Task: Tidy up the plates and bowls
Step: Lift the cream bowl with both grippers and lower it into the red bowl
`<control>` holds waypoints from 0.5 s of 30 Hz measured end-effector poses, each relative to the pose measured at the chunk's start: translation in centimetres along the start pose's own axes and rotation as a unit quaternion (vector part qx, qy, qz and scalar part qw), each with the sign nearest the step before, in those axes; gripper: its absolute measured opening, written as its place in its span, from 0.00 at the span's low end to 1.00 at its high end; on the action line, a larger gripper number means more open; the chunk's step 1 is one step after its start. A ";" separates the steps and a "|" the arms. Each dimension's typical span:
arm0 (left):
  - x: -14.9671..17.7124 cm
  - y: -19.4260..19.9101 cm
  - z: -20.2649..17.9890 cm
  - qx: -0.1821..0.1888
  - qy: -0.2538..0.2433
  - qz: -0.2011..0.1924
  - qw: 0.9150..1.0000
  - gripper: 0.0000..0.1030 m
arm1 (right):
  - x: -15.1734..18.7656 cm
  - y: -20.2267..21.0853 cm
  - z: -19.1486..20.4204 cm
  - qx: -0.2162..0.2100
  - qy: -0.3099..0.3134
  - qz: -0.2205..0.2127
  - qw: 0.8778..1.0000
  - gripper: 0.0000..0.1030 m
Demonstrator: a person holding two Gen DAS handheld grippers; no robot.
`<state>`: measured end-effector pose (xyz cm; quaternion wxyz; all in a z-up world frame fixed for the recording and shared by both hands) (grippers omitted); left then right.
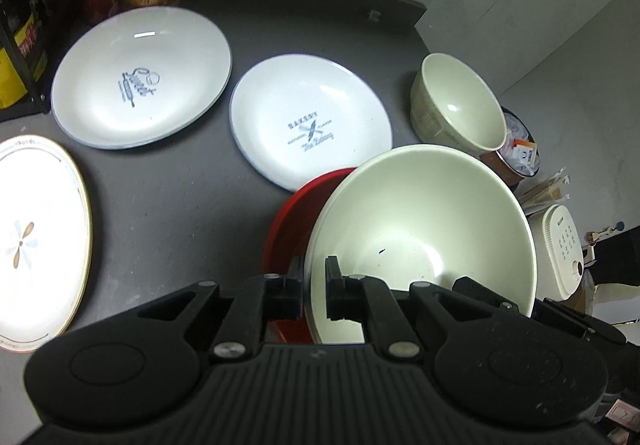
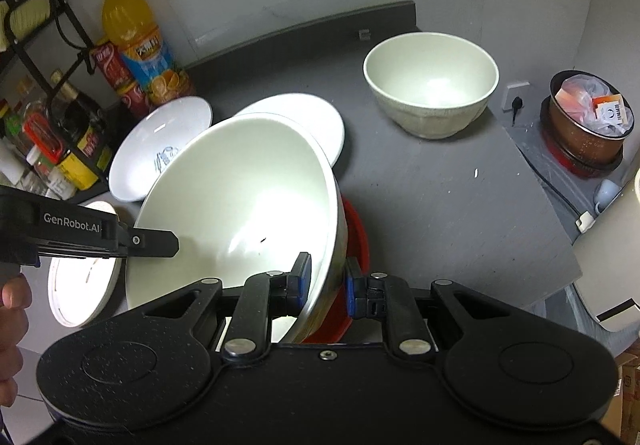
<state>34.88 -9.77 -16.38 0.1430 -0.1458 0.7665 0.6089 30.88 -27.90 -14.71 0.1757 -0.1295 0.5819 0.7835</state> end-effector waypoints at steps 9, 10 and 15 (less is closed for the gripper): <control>0.2 -1.0 1.0 -0.005 0.011 0.008 1.000 0.08 | 0.7 -1.4 0.7 0.014 0.011 0.024 1.000 0.17; 0.2 -1.1 1.0 -0.007 0.009 0.011 1.000 0.08 | 0.7 -1.6 0.8 0.016 0.012 0.026 0.999 0.17; 0.1 -1.5 1.3 0.002 0.016 0.013 1.000 0.08 | 0.6 -2.4 0.7 0.021 0.010 0.036 0.999 0.17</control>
Point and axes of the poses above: each gripper's, at about its wrist camera, not at the fingertips, and y roughly against the way its jaws point, z to its left, x to its underside, the point moved 3 cm from there along -y, roughly the way its jaws point, and after that the axes turned 15 degrees about -y, right-handed, at the moved point
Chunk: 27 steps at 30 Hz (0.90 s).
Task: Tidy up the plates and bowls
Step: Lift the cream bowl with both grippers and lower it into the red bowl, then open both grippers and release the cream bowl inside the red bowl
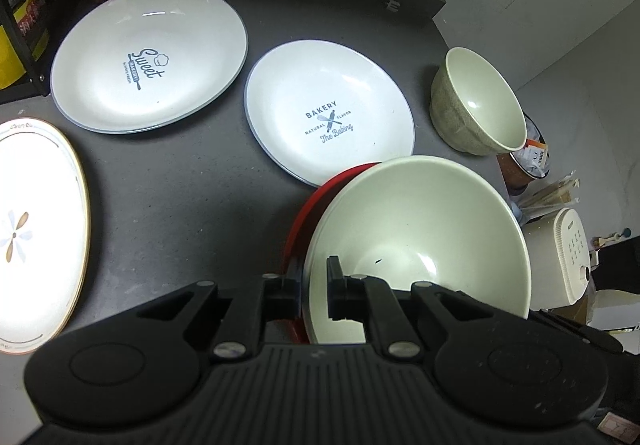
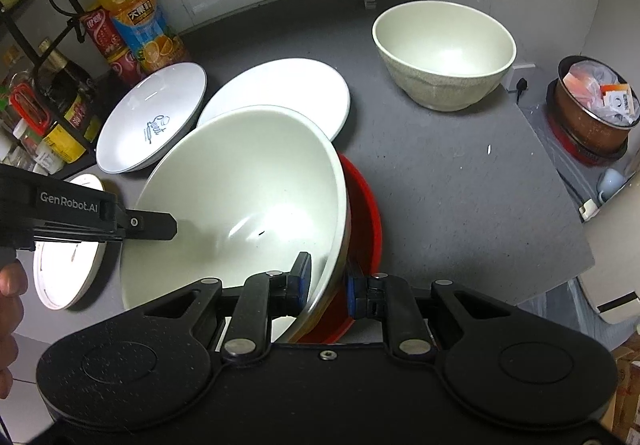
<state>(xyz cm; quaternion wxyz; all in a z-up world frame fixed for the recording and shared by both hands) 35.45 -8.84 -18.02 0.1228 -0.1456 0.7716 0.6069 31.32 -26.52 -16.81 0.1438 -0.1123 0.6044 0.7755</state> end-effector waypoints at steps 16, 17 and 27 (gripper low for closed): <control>-1.2 0.9 0.5 -0.005 0.013 0.012 1.000 0.14 | -0.2 -1.2 -0.6 -0.006 -0.027 0.017 0.999 0.15; -1.4 1.2 0.4 -0.006 0.007 0.005 1.000 0.14 | -0.3 -1.2 -0.6 -0.005 -0.028 0.015 0.999 0.15; -3.2 3.0 -0.5 -0.021 -0.012 -0.028 0.999 0.37 | -0.8 -0.3 0.1 -0.017 -0.021 0.002 1.000 0.30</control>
Point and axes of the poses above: each gripper's, at about its wrist camera, not at the fingertips, and y roughly against the way its jaws point, z to its left, x to its underside, the point moved 3 cm from there along -y, roughly the way its jaws point, and after that the axes turned 15 degrees about -y, right-handed, at the moved point
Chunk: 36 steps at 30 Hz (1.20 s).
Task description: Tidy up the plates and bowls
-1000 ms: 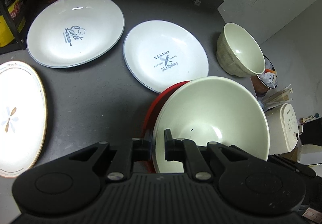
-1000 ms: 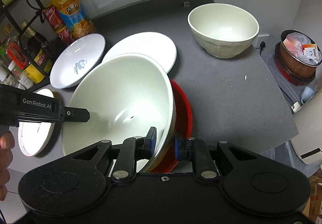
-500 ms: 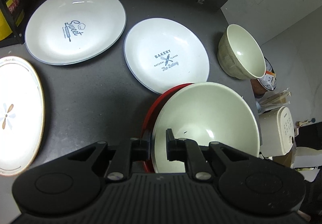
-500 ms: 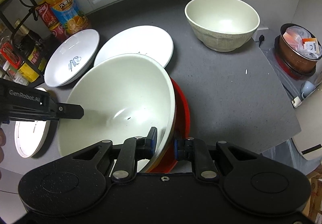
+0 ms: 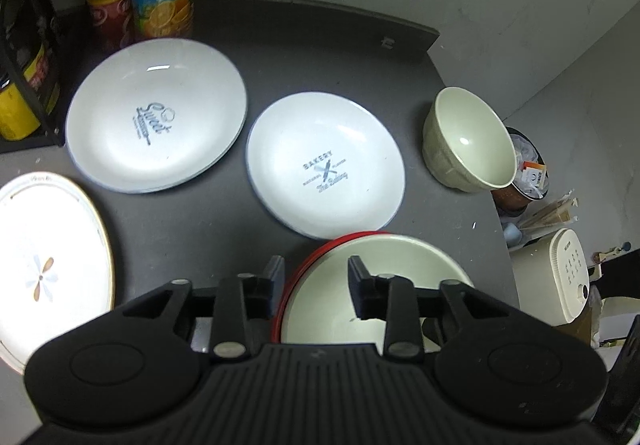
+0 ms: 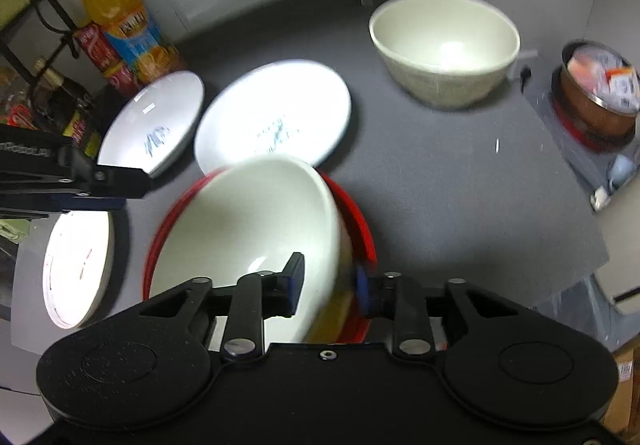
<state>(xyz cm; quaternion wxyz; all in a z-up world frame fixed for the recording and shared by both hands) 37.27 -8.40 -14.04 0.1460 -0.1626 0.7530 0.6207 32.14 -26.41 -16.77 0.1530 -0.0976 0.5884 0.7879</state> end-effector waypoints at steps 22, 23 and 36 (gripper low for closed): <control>-5.6 -4.3 -7.4 0.029 -0.069 -0.005 0.997 0.53 | -5.4 3.0 -6.5 -0.003 -0.078 -0.077 0.994 0.48; -5.9 -4.6 -7.6 0.030 -0.070 -0.003 0.997 0.53 | -5.8 2.9 -6.9 -0.001 -0.082 -0.079 0.993 0.48; -9.9 -10.3 -9.8 0.034 -0.073 0.024 0.996 0.53 | -10.4 0.1 -11.0 0.013 -0.114 -0.087 0.990 0.52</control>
Point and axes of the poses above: each gripper's, at about its wrist camera, not at the fingertips, and y roughly against the way its jaws point, z to its left, x to its underside, the point moved 3 cm from there along -y, roughly the way its jaws point, and after that the axes turned 15 degrees about -y, right-handed, at the moved point
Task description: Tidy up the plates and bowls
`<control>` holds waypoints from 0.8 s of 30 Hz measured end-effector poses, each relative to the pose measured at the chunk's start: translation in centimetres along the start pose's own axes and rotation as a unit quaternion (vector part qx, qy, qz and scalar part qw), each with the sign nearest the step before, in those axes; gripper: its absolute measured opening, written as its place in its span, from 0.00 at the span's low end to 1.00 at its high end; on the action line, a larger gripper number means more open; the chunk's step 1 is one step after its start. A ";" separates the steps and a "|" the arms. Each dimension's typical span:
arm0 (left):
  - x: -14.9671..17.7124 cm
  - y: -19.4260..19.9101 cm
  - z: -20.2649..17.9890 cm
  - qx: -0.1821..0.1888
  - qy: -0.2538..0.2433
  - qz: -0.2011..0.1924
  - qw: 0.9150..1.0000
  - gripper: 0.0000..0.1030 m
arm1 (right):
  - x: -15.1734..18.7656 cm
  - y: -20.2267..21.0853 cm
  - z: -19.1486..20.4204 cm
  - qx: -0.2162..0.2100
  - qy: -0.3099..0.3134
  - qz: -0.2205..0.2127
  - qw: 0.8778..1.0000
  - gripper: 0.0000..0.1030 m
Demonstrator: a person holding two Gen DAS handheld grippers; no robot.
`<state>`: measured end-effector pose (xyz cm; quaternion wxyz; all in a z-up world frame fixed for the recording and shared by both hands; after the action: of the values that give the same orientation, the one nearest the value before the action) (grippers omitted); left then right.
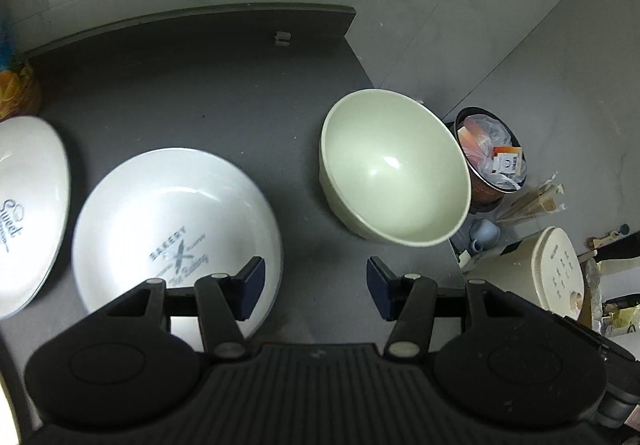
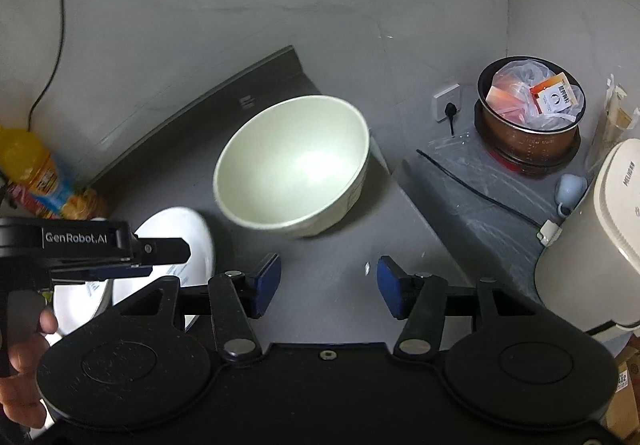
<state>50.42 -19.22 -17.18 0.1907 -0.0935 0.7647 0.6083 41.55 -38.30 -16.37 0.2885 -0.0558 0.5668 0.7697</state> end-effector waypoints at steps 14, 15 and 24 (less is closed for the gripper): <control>-4.3 -5.7 -0.9 0.009 0.000 0.017 1.000 0.53 | -4.5 -4.3 -1.2 0.012 -0.017 0.001 1.000 0.54; -4.4 -6.2 -0.9 0.007 0.001 0.020 1.000 0.53 | -4.7 -4.7 -1.4 0.013 -0.018 0.002 1.000 0.54; -4.6 -9.0 -0.8 0.004 0.023 0.032 0.999 0.49 | -5.7 -7.8 -1.8 0.022 -0.032 0.020 0.999 0.54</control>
<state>57.84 -22.56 -23.20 0.1539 -0.0823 0.7739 0.6088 49.74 -40.64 -21.20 0.2918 -0.0133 0.5752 0.7641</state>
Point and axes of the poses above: each gripper's, at about its wrist camera, not at the fingertips, and y roughly against the way its jaws point, z to its left, x to its underside, the point moved 3 cm from there along -y, roughly the way its jaws point, and after that the axes turned 15 degrees about -y, right-handed, at the moved point
